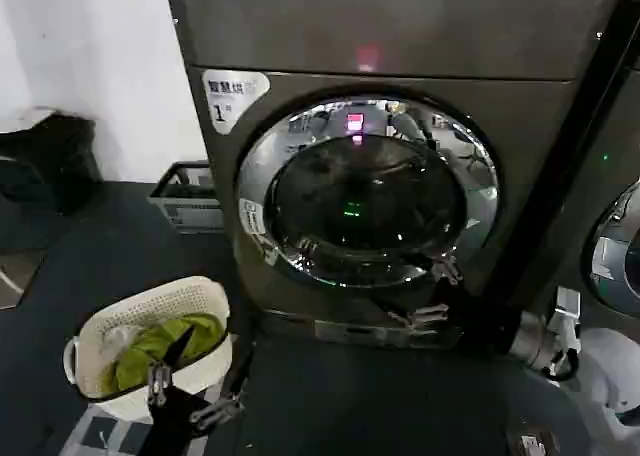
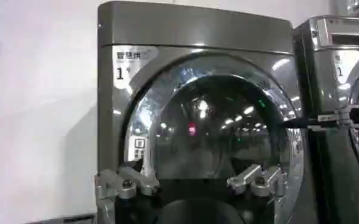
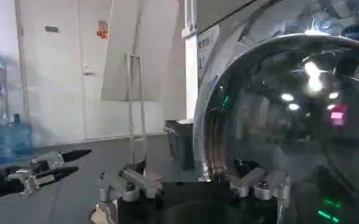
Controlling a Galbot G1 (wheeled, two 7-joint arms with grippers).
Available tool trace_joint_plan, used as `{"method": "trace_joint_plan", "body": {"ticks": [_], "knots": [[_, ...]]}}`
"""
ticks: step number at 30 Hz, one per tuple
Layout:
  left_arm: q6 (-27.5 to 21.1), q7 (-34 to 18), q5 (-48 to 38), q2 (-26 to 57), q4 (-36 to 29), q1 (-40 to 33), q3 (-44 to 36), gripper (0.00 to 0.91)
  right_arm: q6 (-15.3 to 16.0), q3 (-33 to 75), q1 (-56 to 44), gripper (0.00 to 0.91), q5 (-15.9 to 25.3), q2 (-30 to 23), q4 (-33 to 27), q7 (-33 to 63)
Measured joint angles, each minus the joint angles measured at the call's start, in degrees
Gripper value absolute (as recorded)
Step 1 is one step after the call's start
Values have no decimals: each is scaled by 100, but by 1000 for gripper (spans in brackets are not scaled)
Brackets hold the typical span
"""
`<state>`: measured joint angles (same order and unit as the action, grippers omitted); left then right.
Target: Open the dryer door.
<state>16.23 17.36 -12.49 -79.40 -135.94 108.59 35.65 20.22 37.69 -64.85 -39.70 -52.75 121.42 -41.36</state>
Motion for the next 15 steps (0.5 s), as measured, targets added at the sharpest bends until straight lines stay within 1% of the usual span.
{"method": "trace_joint_plan", "body": {"ticks": [5,10,15], "knots": [[-132,-67,257,-37,10,15,-46,907,-217,-357,407,907,280,-55,-263,35],[-386,-132,374,-92,-82,26,-85,907,-223,-826,932,907,485,-133,-557,235],[-560,-159,615,-128,-130,31,-148,907,-353,-1430,1497,907,893,-243,-933,255]]}}
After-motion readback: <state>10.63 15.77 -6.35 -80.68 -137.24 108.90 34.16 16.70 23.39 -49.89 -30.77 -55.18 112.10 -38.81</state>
